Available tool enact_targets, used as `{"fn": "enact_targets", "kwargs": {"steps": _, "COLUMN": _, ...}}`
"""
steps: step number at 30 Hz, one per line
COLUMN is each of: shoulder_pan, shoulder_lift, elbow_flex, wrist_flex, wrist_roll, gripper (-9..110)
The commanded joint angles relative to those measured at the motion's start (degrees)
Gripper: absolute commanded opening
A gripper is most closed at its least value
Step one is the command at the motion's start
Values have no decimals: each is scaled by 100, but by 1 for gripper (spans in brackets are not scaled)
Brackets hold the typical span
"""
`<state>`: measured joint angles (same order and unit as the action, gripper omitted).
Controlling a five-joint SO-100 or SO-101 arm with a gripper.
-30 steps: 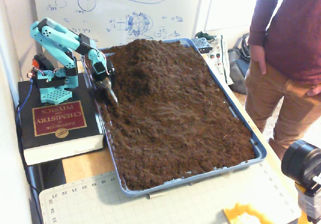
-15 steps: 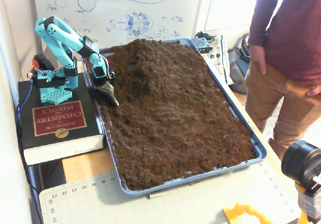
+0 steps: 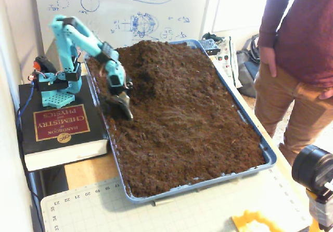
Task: Build a berm.
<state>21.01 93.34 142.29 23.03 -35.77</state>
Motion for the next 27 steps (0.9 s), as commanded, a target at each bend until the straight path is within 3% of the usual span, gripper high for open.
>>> {"fn": "enact_targets", "kwargs": {"steps": 1, "shoulder_pan": -9, "shoulder_lift": -642, "elbow_flex": -1072, "wrist_flex": -167, "wrist_roll": -53, "gripper": 0}}
{"fn": "enact_targets", "kwargs": {"steps": 10, "shoulder_pan": -483, "shoulder_lift": -2180, "elbow_flex": -2716, "wrist_flex": -114, "wrist_roll": 246, "gripper": 0}}
{"fn": "enact_targets", "kwargs": {"steps": 20, "shoulder_pan": -1099, "shoulder_lift": -2101, "elbow_flex": -3480, "wrist_flex": -105, "wrist_roll": 1696, "gripper": 0}}
{"fn": "enact_targets", "kwargs": {"steps": 27, "shoulder_pan": -1310, "shoulder_lift": -1477, "elbow_flex": -3437, "wrist_flex": -97, "wrist_roll": 2065, "gripper": 0}}
